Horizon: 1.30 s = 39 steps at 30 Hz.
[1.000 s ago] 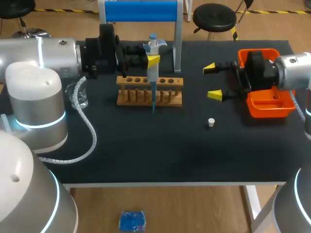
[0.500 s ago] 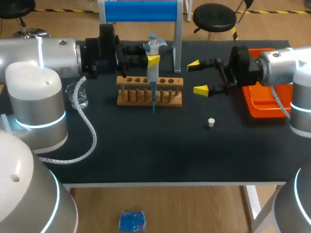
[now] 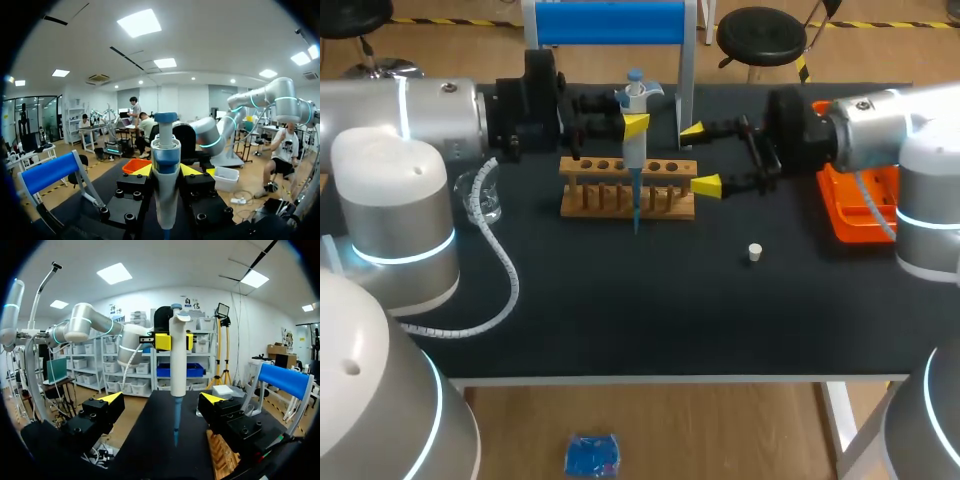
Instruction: Invert the test tube, pick up the pipette, mount the tip to pipette, aspirate from beaker and dispense into the tube, eject the tip, return the pipette, and cap with the stopper.
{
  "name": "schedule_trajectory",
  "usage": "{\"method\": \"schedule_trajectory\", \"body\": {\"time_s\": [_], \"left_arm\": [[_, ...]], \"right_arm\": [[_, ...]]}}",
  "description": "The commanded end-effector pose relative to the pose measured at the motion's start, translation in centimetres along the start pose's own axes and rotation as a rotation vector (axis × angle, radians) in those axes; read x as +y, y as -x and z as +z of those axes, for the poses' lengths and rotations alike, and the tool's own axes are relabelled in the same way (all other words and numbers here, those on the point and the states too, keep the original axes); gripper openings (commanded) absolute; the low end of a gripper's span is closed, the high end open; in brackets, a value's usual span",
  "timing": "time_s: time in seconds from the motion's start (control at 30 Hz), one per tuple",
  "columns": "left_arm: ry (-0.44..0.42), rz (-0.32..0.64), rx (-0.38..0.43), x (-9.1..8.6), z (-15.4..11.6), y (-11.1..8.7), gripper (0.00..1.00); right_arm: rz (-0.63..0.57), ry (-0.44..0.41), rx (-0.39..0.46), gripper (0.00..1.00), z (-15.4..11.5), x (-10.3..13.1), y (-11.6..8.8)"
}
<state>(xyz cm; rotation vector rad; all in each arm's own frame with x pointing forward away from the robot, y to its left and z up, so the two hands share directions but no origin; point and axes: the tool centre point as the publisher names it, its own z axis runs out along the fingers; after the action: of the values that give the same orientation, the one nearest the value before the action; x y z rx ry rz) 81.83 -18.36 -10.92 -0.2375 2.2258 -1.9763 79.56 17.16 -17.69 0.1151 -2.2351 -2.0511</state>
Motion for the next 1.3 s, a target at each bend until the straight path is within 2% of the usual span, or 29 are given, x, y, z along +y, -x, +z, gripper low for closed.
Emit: {"method": "schedule_trajectory", "body": {"time_s": [0.03, 0.43, 0.83, 1.3], "left_arm": [[-0.001, 0.001, -0.001, 0.0, 0.1, 0.0, 0.0], [-0.001, 0.001, -0.001, 0.0, 0.1, 0.0, 0.0], [-0.001, 0.001, -0.001, 0.0, 0.1, 0.0, 0.0], [-0.001, 0.001, -0.001, 0.0, 0.1, 0.0, 0.0]], "right_arm": [[0.01, -0.002, -0.015, 1.0, 1.0, 0.5, 0.0], [0.0, -0.02, -0.04, 1.0, 3.8, 1.3, 0.3], [-0.005, 0.001, -0.035, 1.0, 6.8, 2.1, 1.2], [-0.006, 0.062, -0.026, 1.0, 7.6, 2.5, 2.7]]}}
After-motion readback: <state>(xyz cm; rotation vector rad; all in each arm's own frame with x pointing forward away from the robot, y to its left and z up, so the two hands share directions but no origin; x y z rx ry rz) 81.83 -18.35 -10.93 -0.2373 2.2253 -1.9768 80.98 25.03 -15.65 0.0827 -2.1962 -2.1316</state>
